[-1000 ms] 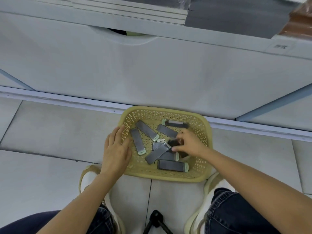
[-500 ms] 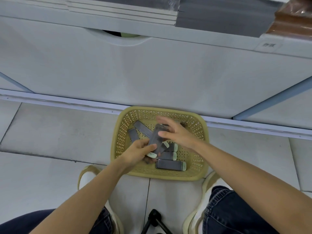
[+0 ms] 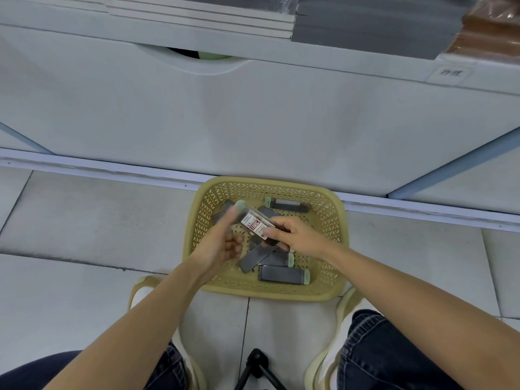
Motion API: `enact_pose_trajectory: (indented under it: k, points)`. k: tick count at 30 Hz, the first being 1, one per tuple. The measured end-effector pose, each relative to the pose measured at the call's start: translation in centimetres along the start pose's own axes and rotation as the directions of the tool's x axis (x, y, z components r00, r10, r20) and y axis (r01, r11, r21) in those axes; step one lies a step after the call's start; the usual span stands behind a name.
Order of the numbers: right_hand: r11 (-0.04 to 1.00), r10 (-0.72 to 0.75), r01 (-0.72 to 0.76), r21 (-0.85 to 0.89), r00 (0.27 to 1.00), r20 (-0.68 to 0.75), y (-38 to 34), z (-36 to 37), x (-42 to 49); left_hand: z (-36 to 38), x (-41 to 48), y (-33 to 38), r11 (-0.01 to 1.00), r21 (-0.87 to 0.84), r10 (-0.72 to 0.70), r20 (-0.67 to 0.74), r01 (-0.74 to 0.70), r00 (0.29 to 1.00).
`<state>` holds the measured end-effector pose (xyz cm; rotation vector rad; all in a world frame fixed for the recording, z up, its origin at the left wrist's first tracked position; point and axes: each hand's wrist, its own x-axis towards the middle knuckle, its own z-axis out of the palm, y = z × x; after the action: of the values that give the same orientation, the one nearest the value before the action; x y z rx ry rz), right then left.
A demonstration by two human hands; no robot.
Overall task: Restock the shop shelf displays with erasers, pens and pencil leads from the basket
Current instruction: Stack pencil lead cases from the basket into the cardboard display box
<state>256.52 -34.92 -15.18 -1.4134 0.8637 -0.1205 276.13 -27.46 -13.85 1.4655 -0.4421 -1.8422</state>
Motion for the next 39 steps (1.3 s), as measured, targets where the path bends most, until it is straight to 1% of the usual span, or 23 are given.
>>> enact_pose_trajectory:
  k: [1,2,5,6,7,8,9,11,12,13,16,18,19,23,26,28,30,32,33,34,36,37,39]
  points:
    - [0.999,0.026,-0.027,0.036,1.0,0.01,-0.1,0.2,0.0,0.2,0.0,-0.5,0.996,0.072,0.06,-0.025,-0.058,0.998]
    - [0.998,0.042,-0.043,0.038,0.999,0.035,-0.2,0.6,0.1,0.5,0.0,-1.0,0.99,0.093,0.106,-0.032,-0.103,0.994]
    - [0.997,0.072,-0.075,0.019,0.989,0.127,-0.2,1.4,0.6,1.4,-0.1,-1.5,0.978,-0.084,0.188,-0.055,-0.193,0.981]
    - [0.994,0.099,-0.104,0.038,0.987,0.128,0.0,1.4,0.8,1.3,-0.1,-1.3,0.971,-0.106,0.206,-0.086,-0.214,0.975]
    - [0.991,0.126,-0.13,0.037,0.987,0.094,0.2,1.2,1.0,1.1,-0.1,-1.1,0.966,-0.109,0.219,-0.124,-0.233,0.968]
    - [0.991,0.136,-0.136,-0.017,0.99,0.019,0.6,0.9,1.2,0.6,0.0,-0.8,0.963,-0.102,0.229,-0.167,-0.248,0.959]
    - [0.984,0.118,-0.128,-0.126,0.989,-0.088,1.2,0.5,1.4,0.1,-0.1,-0.7,0.963,-0.092,0.232,-0.204,-0.255,0.951]
    - [0.915,0.03,-0.146,-0.377,0.954,-0.298,2.7,-0.3,1.8,-0.9,-0.2,-0.6,0.964,-0.072,0.231,-0.247,-0.255,0.941]
    - [0.867,-0.004,-0.171,-0.468,0.937,-0.35,3.3,-0.5,1.8,-1.3,-0.3,-0.6,0.964,-0.075,0.23,-0.254,-0.257,0.939]
    - [0.824,-0.019,-0.185,-0.535,0.936,-0.353,3.9,-0.5,2.0,-1.6,-0.4,-0.7,0.963,-0.076,0.233,-0.261,-0.26,0.937]
    - [0.716,0.033,-0.175,-0.676,0.976,-0.217,5.2,0.9,2.5,-2.0,-0.3,-1.3,0.968,-0.019,0.233,-0.31,-0.251,0.922]
    - [0.664,0.027,-0.151,-0.732,0.984,-0.178,5.9,2.0,2.9,-2.2,0.0,-1.6,0.971,0.053,0.236,-0.322,-0.232,0.917]
    - [0.659,0.011,-0.142,-0.739,0.984,-0.18,6.2,2.2,3.1,-2.2,0.1,-1.7,0.973,0.086,0.232,-0.323,-0.216,0.917]
    - [0.725,0.013,-0.119,-0.678,0.987,-0.16,5.6,0.7,3.3,-2.2,0.4,-2.0,0.971,0.195,0.195,-0.3,-0.14,0.934]
    - [0.847,0.067,-0.117,-0.519,0.991,-0.115,4.4,-1.5,2.9,-2.1,0.7,-2.4,0.952,0.292,0.184,-0.297,-0.094,0.937]
    - [0.897,0.102,-0.118,-0.426,0.993,-0.062,3.1,-2.5,2.5,-1.9,1.0,-2.4,0.93,0.356,0.199,-0.292,-0.087,0.936]
    - [0.908,0.106,-0.085,-0.411,0.994,0.03,1.8,-3.0,2.4,-1.6,1.3,-2.1,0.909,0.41,0.204,-0.276,-0.076,0.939]
    - [0.928,0.086,-0.047,-0.369,0.992,0.09,0.8,-2.8,2.5,-1.3,1.4,-1.7,0.882,0.469,0.174,-0.222,-0.051,0.959]
    - [0.945,0.079,-0.046,-0.323,0.993,0.09,0.5,-2.6,2.6,-1.2,1.4,-1.6,0.874,0.484,0.152,-0.187,-0.044,0.971]
    - [0.963,0.078,-0.058,-0.264,0.995,0.065,0.5,-2.3,2.7,-1.2,1.4,-1.6,0.873,0.486,0.134,-0.166,-0.038,0.977]
    - [0.981,0.086,-0.098,-0.169,0.993,-0.076,1.0,-2.0,3.0,-1.5,1.3,-1.7,0.886,0.462,0.126,-0.178,-0.03,0.976]
    - [0.978,0.086,-0.118,-0.172,0.979,-0.187,1.5,-2.0,3.1,-1.7,1.3,-1.8,0.895,0.445,0.129,-0.203,-0.026,0.971]
    - [0.919,0.063,-0.211,-0.334,0.913,-0.403,3.1,-2.3,3.1,-2.1,1.2,-1.9,0.912,0.411,0.136,-0.267,-0.015,0.954]
